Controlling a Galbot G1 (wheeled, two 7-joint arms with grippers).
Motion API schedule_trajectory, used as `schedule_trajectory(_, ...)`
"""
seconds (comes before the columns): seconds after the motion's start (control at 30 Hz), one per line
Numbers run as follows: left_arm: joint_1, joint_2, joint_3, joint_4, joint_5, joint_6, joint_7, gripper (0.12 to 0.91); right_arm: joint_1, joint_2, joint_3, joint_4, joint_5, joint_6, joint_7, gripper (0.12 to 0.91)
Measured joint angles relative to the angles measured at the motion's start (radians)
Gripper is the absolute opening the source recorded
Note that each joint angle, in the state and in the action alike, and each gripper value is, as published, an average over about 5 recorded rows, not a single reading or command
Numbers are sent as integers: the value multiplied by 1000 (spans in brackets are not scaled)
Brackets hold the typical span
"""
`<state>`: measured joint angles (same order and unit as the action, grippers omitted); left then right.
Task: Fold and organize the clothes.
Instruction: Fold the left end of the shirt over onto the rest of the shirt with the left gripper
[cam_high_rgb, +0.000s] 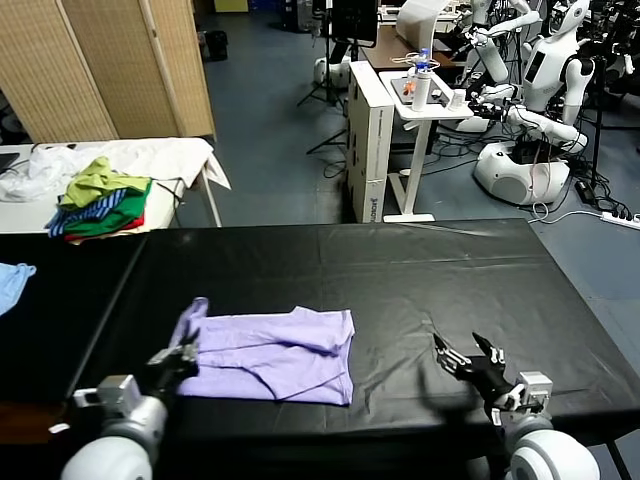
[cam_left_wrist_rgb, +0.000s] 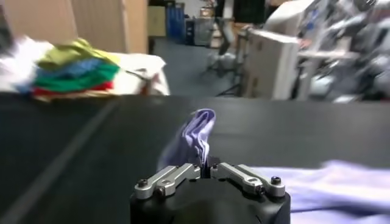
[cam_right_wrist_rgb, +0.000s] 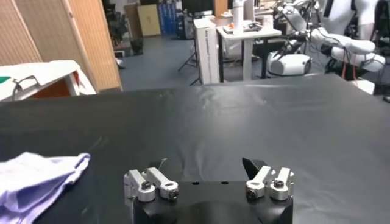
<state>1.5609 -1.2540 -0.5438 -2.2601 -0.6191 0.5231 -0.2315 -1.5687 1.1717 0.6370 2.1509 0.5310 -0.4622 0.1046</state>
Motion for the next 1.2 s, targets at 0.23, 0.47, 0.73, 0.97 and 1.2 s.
schedule_trajectory(0.23,-40,-57,133,0,-66,8,-1,185,-10,15,-4,0,-15,2,-1,907)
schedule_trajectory(0.47,-86,-102,219,20,-107,8,6,185,-11,26,-12,-4,-28,2,-1,907)
schedule_trajectory(0.73,-121,-136,255,47,-120,11,8,185,-12,39,-25,-12,-42,3,-1,907)
schedule_trajectory(0.97,-123,-167,281,54,-118,18,20,185,-10,44,-32,-18,-49,4,-1,907)
schedule_trajectory(1.2,-137,-188,286,86,-70,5,33,185,-9,46,-36,-18,-53,4,-2,907)
